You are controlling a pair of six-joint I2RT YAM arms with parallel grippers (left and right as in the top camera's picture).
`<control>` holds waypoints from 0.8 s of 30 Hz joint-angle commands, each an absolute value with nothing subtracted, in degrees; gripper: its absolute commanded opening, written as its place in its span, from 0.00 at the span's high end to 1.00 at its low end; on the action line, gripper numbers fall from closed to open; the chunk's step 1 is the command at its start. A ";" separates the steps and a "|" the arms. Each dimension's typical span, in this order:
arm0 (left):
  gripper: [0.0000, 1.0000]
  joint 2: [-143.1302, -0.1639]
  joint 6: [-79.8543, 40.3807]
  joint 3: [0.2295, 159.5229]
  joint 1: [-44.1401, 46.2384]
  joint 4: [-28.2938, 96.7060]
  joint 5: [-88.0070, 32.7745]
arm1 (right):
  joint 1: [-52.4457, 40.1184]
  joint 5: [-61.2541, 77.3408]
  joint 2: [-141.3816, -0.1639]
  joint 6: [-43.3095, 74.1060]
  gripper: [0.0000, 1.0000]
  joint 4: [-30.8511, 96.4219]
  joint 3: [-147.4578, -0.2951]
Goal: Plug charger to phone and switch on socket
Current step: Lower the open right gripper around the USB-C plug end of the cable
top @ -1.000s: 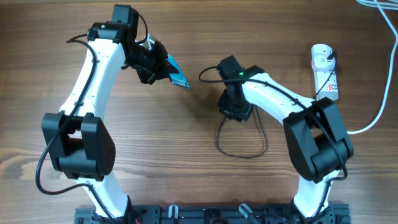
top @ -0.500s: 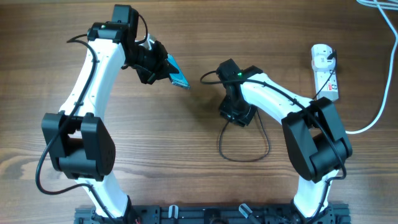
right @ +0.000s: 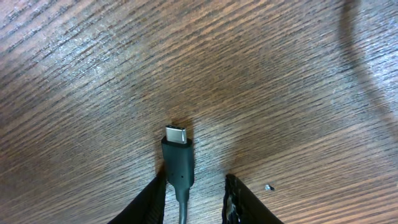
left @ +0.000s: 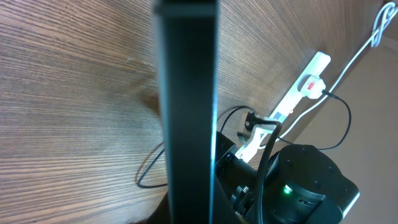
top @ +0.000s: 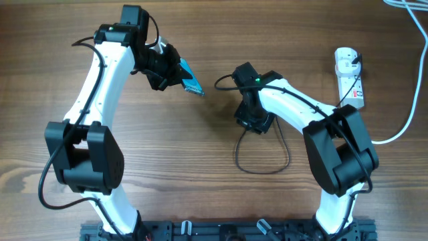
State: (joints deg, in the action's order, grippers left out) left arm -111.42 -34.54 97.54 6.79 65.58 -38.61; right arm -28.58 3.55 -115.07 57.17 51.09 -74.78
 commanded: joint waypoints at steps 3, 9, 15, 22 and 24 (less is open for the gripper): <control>0.96 -109.51 -33.43 97.60 6.85 65.41 -38.92 | -31.16 0.49 -116.81 58.65 0.71 50.37 -75.09; 0.96 -109.51 -33.43 97.60 6.85 65.43 -38.92 | -31.24 0.43 -116.81 59.11 0.72 50.13 -75.09; 0.96 -109.51 -33.43 97.60 6.85 65.43 -38.92 | -31.16 0.01 -116.81 58.65 0.73 50.13 -75.09; 0.96 -109.51 -33.43 97.60 6.85 65.43 -38.92 | -30.26 0.03 -116.81 58.48 0.73 50.19 -75.09; 0.96 -109.51 -33.43 97.60 6.85 65.45 -38.94 | -30.24 -0.43 -116.81 58.46 0.73 50.19 -75.09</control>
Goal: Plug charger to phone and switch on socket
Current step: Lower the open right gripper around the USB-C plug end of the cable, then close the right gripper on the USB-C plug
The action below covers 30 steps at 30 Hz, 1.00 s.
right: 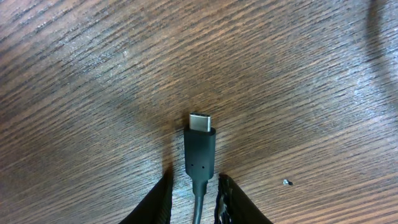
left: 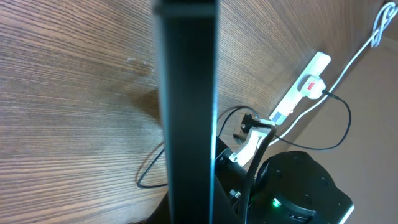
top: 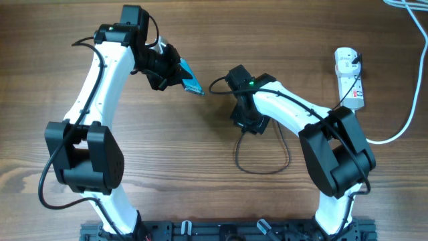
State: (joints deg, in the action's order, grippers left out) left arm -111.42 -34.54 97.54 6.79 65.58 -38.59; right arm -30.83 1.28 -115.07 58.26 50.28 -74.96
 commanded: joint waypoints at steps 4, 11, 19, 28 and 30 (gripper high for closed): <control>0.96 -109.51 -33.43 97.60 6.85 65.43 -38.94 | -30.24 -1.67 -116.81 58.02 0.73 50.17 -75.09; 0.96 -109.51 -33.43 97.60 6.85 65.45 -38.94 | -29.95 -2.98 -116.81 57.32 0.73 50.15 -75.09; 0.96 -109.51 -33.45 97.60 6.85 65.43 -39.13 | -28.62 -0.78 -116.81 56.77 0.73 50.09 -75.09; 0.96 -109.51 -33.45 97.60 6.85 65.43 -39.13 | -28.95 4.89 -116.81 54.04 0.72 49.82 -75.09; 0.96 -109.51 -33.45 97.60 6.85 65.43 -39.13 | -29.04 5.04 -116.81 54.04 0.72 50.02 -75.09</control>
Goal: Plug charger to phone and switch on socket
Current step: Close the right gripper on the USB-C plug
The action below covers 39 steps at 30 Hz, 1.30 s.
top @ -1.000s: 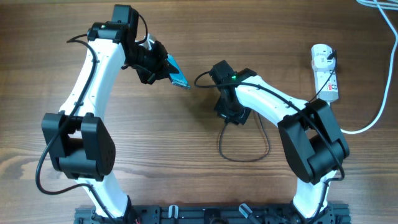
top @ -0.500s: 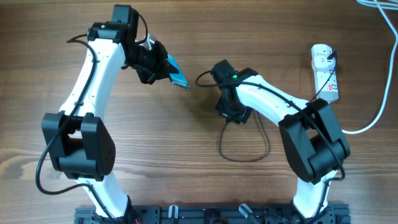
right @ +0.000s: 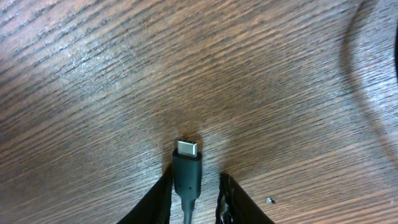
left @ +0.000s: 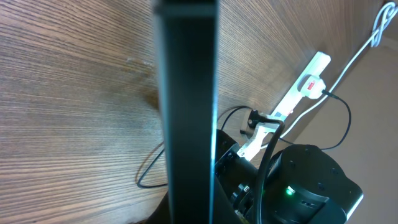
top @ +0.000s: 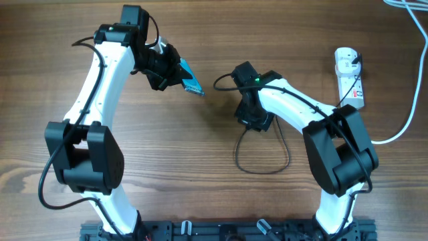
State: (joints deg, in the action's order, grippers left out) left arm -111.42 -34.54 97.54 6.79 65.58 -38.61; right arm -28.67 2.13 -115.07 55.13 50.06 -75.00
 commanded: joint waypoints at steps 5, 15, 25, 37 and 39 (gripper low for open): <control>0.96 -109.51 -33.45 97.60 6.85 65.43 -39.13 | -29.06 5.91 -116.81 54.00 0.72 50.50 -75.09; 0.96 -109.51 -33.45 97.60 6.85 65.45 -39.16 | -29.06 5.87 -116.81 54.06 0.75 50.61 -75.09; 0.96 -109.51 -33.45 97.60 6.85 65.45 -39.13 | -29.06 4.62 -116.81 54.19 0.79 50.61 -75.09; 0.96 -109.51 -33.45 97.60 6.85 65.47 -39.16 | -29.06 4.60 -116.81 54.46 0.87 50.52 -75.09; 0.96 -109.51 -33.45 97.60 6.85 65.45 -39.13 | -29.06 4.60 -116.81 54.65 0.87 50.46 -75.09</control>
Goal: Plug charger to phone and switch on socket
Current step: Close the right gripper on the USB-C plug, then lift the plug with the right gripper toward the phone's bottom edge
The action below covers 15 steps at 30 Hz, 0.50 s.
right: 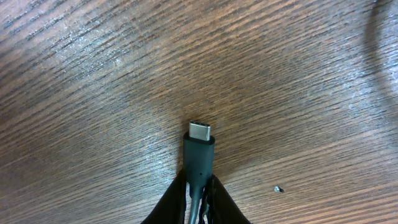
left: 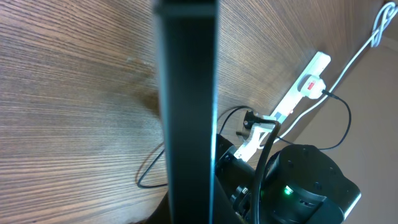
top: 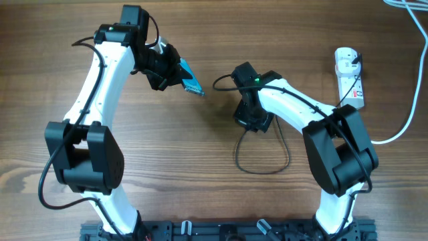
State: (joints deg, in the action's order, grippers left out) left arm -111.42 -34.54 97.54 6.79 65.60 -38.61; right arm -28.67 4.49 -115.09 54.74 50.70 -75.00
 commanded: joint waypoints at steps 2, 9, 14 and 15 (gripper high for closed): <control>0.96 -109.51 -33.45 97.60 6.85 65.45 -39.13 | -29.06 4.58 -116.81 54.63 0.89 50.35 -75.09; 0.96 -109.51 -33.45 97.60 6.85 65.45 -39.13 | -29.06 4.60 -116.81 55.68 0.92 50.37 -75.09; 0.96 -109.51 -33.41 97.60 6.85 65.41 -39.16 | -28.71 4.62 -116.71 55.46 0.96 50.30 -75.11; 0.96 -109.51 -33.39 97.60 6.85 65.41 -39.16 | -28.40 4.67 -116.55 54.96 0.96 50.28 -75.11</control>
State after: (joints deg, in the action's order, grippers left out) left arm -111.42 -34.54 97.54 6.79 65.60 -38.61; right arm -28.71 4.51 -115.09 55.40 50.74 -75.00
